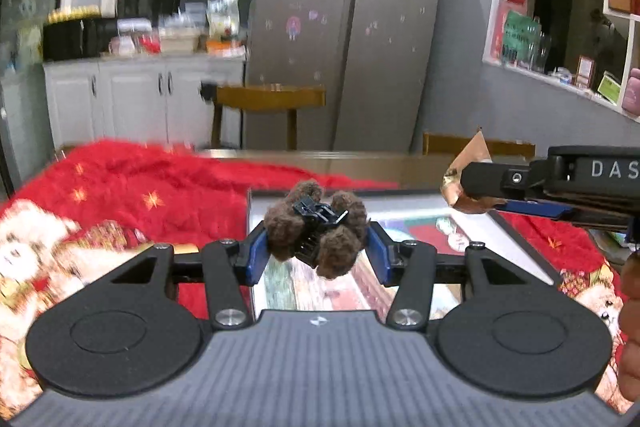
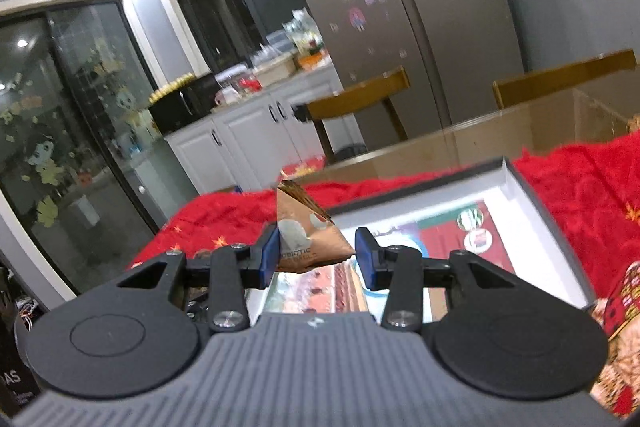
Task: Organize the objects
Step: 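Lift both held items and carry them over the open black box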
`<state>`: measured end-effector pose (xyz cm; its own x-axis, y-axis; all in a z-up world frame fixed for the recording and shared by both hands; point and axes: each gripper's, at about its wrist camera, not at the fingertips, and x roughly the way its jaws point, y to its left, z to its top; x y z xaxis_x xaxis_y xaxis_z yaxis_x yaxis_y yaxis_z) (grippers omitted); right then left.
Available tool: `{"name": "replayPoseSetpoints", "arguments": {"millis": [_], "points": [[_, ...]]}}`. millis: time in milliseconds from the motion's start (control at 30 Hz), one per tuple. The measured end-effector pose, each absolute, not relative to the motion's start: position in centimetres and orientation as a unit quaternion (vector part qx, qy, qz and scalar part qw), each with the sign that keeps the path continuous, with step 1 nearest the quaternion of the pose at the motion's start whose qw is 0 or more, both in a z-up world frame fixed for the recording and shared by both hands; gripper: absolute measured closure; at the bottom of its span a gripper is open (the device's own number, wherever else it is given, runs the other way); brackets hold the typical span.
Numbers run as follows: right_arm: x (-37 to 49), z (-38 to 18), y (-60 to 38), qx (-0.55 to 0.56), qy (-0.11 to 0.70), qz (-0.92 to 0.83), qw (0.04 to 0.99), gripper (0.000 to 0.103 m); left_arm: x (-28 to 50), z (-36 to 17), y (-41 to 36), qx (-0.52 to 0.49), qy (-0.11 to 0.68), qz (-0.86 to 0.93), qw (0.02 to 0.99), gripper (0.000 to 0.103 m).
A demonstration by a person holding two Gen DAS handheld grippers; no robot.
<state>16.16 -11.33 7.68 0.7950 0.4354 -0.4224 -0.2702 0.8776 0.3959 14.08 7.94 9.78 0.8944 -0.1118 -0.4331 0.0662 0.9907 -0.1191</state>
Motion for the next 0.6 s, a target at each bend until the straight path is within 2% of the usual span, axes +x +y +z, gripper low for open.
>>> {"name": "replayPoseSetpoints", "arguments": {"millis": [367,600], "points": [[16.9,1.3,-10.7,0.17,0.288,0.17,0.927,0.058,16.6,4.7,9.0,-0.051,0.286,-0.073,0.954,0.046],[17.1,0.2,-10.9,0.175,0.303,0.191,0.917,0.058,17.0,3.3,8.5,-0.046,0.298,-0.074,0.951,0.046]]}}
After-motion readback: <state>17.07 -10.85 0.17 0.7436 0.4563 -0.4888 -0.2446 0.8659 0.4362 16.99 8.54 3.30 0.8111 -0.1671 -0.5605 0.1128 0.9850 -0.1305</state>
